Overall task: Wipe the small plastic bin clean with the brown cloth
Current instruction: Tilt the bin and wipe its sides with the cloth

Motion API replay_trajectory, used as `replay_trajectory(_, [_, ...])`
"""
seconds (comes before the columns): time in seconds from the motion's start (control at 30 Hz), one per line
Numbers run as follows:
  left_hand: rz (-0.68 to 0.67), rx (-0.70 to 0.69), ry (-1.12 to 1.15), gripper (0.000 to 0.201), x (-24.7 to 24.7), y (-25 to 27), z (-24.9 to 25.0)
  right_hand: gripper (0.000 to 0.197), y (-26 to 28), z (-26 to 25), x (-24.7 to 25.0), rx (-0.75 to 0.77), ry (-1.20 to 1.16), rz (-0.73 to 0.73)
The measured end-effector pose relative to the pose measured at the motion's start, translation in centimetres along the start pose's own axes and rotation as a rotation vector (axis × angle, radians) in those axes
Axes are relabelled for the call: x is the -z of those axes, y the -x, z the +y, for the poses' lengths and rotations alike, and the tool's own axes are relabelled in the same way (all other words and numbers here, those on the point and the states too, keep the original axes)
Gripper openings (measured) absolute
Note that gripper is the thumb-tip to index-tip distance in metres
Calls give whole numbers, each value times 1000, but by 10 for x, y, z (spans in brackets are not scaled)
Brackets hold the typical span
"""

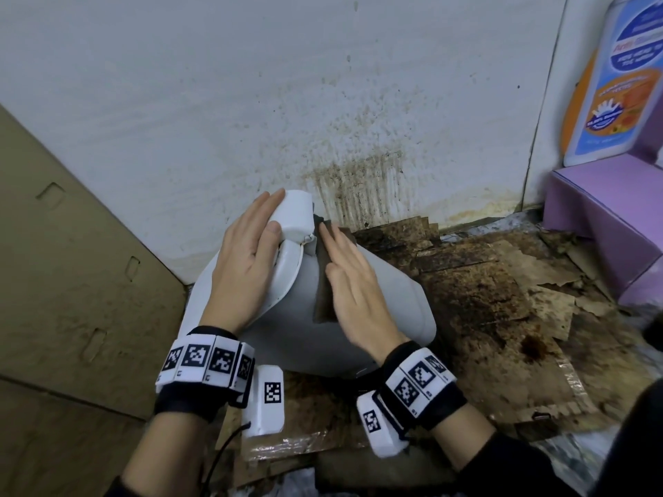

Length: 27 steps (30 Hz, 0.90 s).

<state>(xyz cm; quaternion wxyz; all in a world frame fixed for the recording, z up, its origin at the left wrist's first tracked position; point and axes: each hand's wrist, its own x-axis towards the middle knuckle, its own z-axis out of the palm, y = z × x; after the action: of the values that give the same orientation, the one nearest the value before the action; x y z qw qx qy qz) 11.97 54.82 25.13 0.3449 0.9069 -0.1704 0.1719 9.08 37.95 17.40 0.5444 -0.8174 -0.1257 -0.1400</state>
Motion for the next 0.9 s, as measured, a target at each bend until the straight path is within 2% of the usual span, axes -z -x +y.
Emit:
replay_trajectory(0.07, [-12, 2, -5, 49, -1, 1, 2, 53, 3, 18, 0, 68, 75, 67])
replay_trajectory(0.13, [-19, -1, -13, 47, -2, 2, 5, 53, 10, 37, -2, 60, 103, 157])
replay_trajectory(0.37, [-32, 25, 8, 47, 0, 0, 5, 57, 55, 121, -1, -203, 112, 398])
replay_trajectory(0.5, [-35, 21, 16, 49, 0, 0, 5, 59, 71, 142, -4, -372, 20, 511])
replay_trajectory(0.63, [-26, 31, 25, 48, -1, -1, 2, 66, 61, 132, -11, -452, -29, 578])
replay_trajectory(0.77, [-12, 34, 42, 50, 1, -3, -3, 71, 46, 96, -23, -472, -40, 609])
replay_trajectory(0.9, [-22, 16, 9, 47, -1, -3, 0, 64, 22, 31, -34, -288, -82, 441])
